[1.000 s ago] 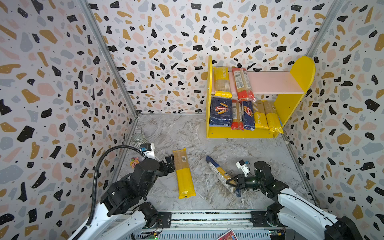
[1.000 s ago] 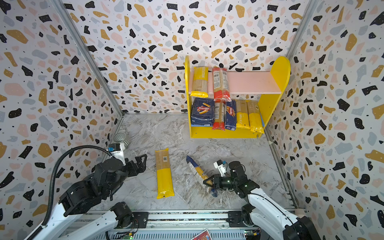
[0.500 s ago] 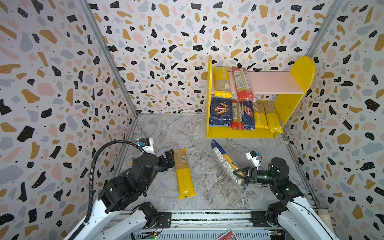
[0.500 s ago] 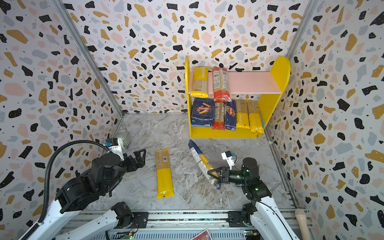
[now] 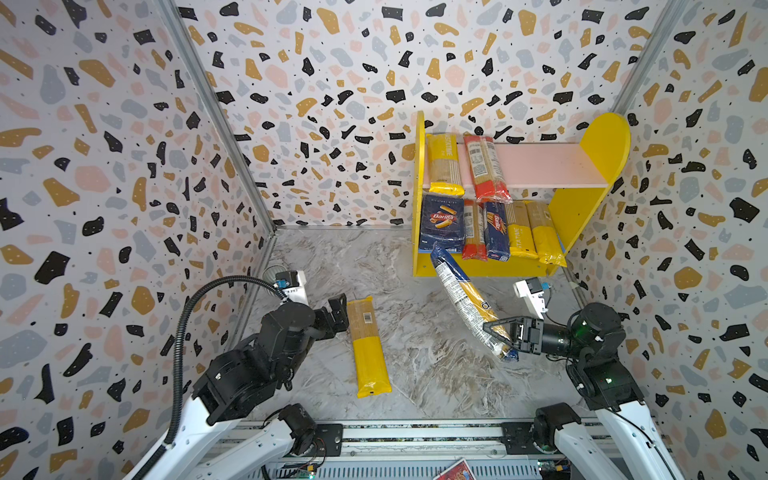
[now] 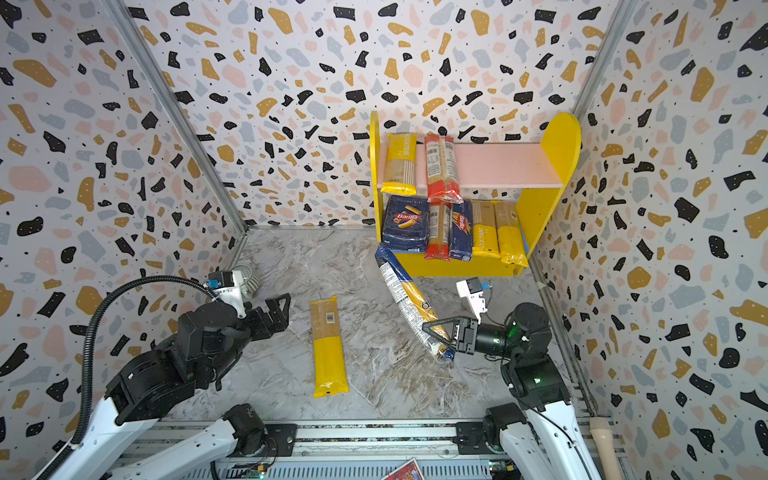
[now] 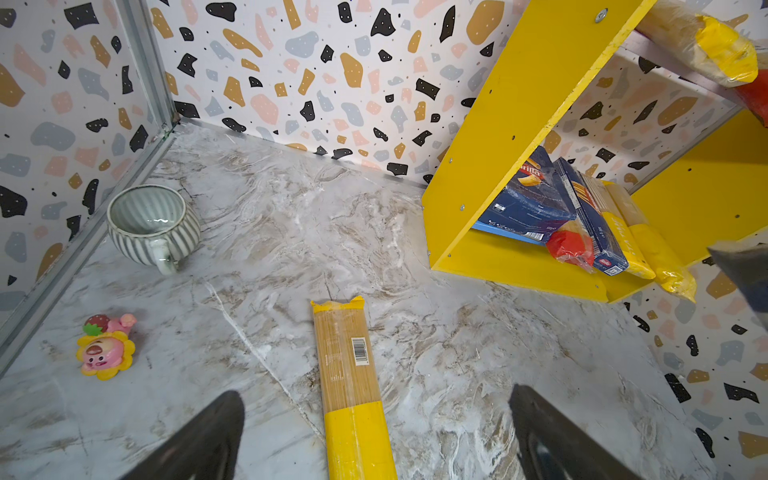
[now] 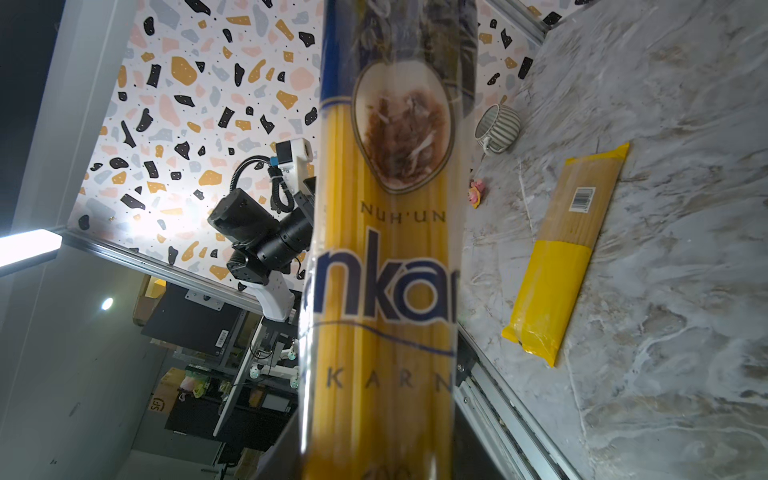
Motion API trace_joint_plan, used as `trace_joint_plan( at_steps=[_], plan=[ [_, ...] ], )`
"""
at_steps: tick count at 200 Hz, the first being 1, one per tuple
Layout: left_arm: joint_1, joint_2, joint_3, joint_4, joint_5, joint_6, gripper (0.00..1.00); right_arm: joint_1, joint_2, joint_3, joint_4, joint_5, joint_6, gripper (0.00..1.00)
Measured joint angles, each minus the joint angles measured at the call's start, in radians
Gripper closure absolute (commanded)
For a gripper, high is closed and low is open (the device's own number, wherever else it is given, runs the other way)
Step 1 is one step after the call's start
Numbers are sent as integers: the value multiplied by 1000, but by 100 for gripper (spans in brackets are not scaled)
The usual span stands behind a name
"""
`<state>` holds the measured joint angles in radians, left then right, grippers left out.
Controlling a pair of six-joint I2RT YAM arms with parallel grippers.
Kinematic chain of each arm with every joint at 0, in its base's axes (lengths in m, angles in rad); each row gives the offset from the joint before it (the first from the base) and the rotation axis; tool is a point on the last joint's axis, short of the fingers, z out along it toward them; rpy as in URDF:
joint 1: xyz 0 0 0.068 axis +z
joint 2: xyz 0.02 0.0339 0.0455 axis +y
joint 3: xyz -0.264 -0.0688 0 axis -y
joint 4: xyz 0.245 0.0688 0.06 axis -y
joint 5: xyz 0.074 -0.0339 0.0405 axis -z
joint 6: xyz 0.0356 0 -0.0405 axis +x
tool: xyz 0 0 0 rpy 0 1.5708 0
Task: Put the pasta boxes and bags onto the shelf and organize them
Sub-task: 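Lift the Ankara bag upright with the right gripper toward the shelf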
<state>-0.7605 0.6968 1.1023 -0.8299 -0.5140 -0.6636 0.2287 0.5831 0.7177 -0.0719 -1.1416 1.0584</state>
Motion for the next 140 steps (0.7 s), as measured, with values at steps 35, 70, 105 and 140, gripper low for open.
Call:
trace_joint_plan(
  at_steps=[35,70,105,140],
  plan=[
    [0,19,45,1,4,13,0,-30,119,138,26,-4,17,100],
    [0,35,73,5,8,29,1,-122,264,278,122,-37,68,100],
    [0,51,75,9,16,48,0,-248,422,447,260,-80,163,100],
    [0,67,84,19,27,61,0,-360,595,660,364,-103,219,100]
  ],
)
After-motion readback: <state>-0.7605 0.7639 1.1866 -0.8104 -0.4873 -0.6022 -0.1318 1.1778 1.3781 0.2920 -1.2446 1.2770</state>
